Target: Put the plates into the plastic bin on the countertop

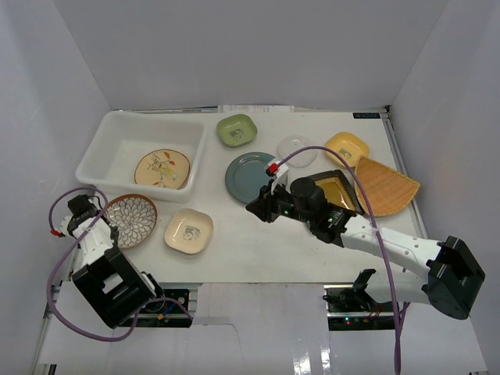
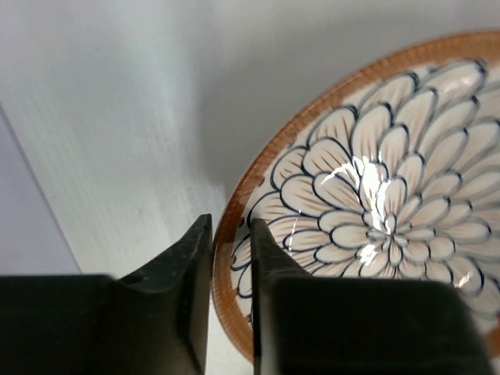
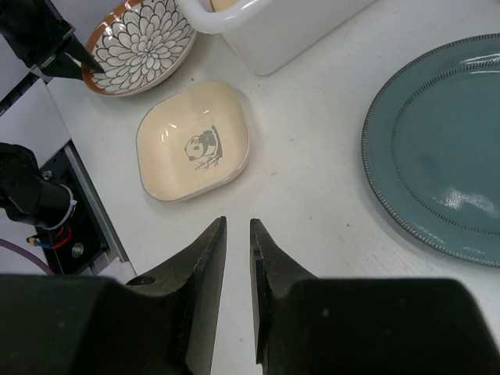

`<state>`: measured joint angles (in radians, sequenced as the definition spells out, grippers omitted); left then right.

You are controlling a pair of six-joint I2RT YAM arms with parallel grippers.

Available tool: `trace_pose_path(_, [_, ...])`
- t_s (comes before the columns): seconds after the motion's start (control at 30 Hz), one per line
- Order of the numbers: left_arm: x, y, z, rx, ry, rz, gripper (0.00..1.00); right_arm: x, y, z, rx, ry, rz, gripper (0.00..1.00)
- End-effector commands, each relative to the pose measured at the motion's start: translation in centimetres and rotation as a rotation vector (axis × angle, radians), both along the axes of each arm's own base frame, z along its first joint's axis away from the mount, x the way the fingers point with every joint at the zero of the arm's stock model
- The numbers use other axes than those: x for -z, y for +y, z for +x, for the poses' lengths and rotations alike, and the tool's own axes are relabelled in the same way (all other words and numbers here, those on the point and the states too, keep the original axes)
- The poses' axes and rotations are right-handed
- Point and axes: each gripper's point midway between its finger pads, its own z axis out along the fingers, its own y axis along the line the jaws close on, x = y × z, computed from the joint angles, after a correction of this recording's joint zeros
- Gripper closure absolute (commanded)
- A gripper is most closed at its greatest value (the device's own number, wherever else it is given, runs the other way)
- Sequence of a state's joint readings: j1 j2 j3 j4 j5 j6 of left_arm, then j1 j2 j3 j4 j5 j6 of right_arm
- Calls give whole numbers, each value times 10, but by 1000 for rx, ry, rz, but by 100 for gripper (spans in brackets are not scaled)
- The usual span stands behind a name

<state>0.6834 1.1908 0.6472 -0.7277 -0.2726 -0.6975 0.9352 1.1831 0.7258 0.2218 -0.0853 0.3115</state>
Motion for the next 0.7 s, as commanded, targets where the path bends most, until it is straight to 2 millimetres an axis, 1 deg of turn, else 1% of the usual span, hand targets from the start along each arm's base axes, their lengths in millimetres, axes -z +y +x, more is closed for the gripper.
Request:
trace_pose_path(0.0, [-9,5,4,0,-35,50,80,-29,10,8,-10,-40,36,75])
trace_pose_path(0.03, [-11,5,5,2,-40,57,84,-32,12,8,-13,-38,40,75])
trace_pose_path(0.1, [-14,5,3,-13,-37,66,98,-33,15,7,-21,-28,44,75])
trace_pose_path(0.13, [-15,3,4,-6,-35,70,100,-34,17,6,-24,-19,50,75])
trace_pose_path(0.3, [-22,2,4,-16,-28,98,100,-33,29,0,-67,14,59,73])
trace_pose_path(0.43, [-28,3,2,-31,-26,110,100,-29,31,-2,-72,28,53,73])
trace_pose_path(0.47, [-32,3,5,-31,-38,111,100,-29,31,-2,-70,26,53,72])
trace_pose_path(0.5, [-41,4,13,-13,-66,114,100,-29,31,-1,-69,26,53,72])
trace_pose_path(0.57, [-51,3,20,6,-88,118,100,-30,32,-1,-76,28,54,72])
trace_pose_path(0.6, [-61,3,28,37,-109,124,100,-35,34,-1,-79,23,62,72])
trace_pose_path(0.67, [-70,4,28,41,-105,149,100,-38,37,-2,-91,25,67,72])
